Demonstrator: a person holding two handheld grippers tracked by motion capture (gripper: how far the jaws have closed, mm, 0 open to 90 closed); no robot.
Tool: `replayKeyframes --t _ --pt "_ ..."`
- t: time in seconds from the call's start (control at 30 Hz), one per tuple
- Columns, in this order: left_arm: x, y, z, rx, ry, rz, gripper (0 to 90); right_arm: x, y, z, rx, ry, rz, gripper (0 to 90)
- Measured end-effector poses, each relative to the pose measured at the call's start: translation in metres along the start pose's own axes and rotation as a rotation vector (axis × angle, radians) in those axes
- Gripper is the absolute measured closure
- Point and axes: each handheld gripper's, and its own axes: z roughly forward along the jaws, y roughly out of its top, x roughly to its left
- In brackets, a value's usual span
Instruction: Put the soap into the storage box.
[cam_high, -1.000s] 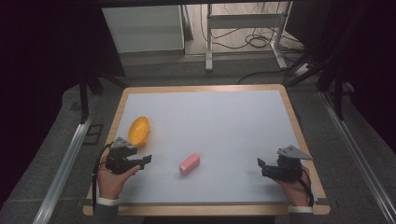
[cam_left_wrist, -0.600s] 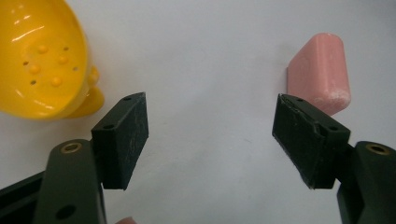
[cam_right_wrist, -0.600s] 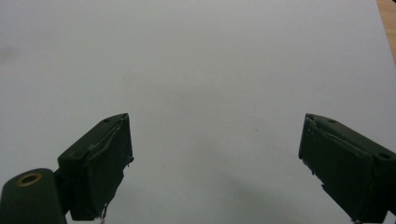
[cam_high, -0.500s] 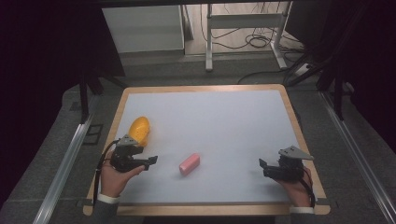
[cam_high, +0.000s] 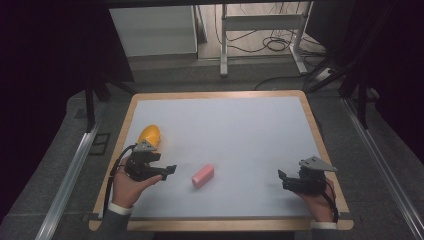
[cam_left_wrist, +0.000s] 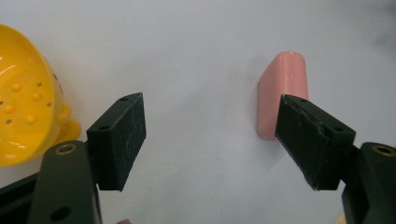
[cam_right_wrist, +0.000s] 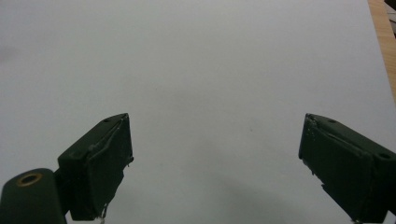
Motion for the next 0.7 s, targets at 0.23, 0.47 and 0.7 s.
replayKeyframes --t 0.23,0.47,0.7 --pt "-0.007 0.005 0.004 0.020 -0.014 0.023 24.7 -0.001 -0.001 0.001 0.006 0.000 -0.001 9.4" --pt "-0.022 0.016 0.009 0.024 -0.039 0.054 23.9 -0.001 -0.001 0.001 0.010 -0.005 -0.001 9.4" --pt "-0.024 0.018 0.014 0.041 -0.050 0.057 23.5 -0.002 -0.002 0.001 0.011 -0.007 -0.003 9.4"
